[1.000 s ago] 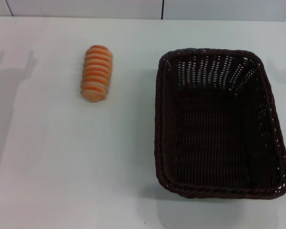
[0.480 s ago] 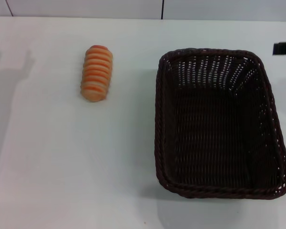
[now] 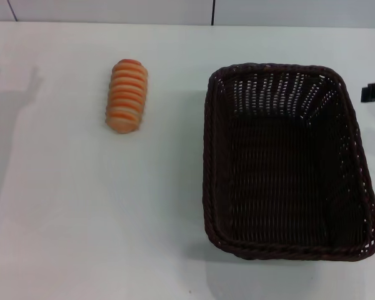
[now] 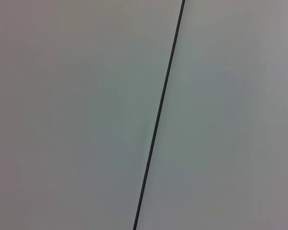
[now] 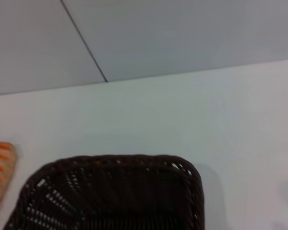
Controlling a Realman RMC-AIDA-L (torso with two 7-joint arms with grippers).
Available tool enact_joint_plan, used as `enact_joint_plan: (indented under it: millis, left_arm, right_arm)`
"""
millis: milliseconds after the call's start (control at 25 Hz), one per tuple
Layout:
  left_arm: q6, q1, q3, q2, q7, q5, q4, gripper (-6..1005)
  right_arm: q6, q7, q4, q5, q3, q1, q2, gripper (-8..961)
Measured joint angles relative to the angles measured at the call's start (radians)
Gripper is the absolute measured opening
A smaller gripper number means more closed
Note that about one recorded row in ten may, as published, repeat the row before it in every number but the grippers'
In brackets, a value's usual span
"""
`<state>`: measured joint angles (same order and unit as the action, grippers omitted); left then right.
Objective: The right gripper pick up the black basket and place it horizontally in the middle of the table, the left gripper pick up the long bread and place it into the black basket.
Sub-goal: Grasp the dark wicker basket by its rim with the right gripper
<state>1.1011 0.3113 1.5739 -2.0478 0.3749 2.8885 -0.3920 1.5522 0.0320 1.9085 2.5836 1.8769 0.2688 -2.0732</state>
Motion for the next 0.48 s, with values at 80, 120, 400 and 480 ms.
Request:
enact_joint_plan:
  millis: [80, 120, 400, 480]
  left_arm:
    - [-0.001, 0.0, 0.0, 0.0, -0.001, 0.0, 0.001, 861]
    - [-0.002, 0.0, -0.001, 0.0, -0.001, 0.0, 0.001, 861]
    - [-0.003, -0.002, -0.007, 0.006, 0.0, 0.0, 0.001, 861]
    - [-0.003, -0.003, -0.007, 0.007, 0.0, 0.0, 0.002, 861]
  right_arm:
    - [0.001, 0.001, -0.023, 0.002, 0.001, 0.0, 0.0, 707]
    - [0.002, 0.001, -0.037, 0.002, 0.0, 0.001, 0.0, 707]
    - [0.003, 0.006, -0.066, -0.002, -0.035, 0.009, -0.003, 708]
    - [0.004, 0.013, -0.067, -0.004, -0.049, 0.009, -0.003, 708]
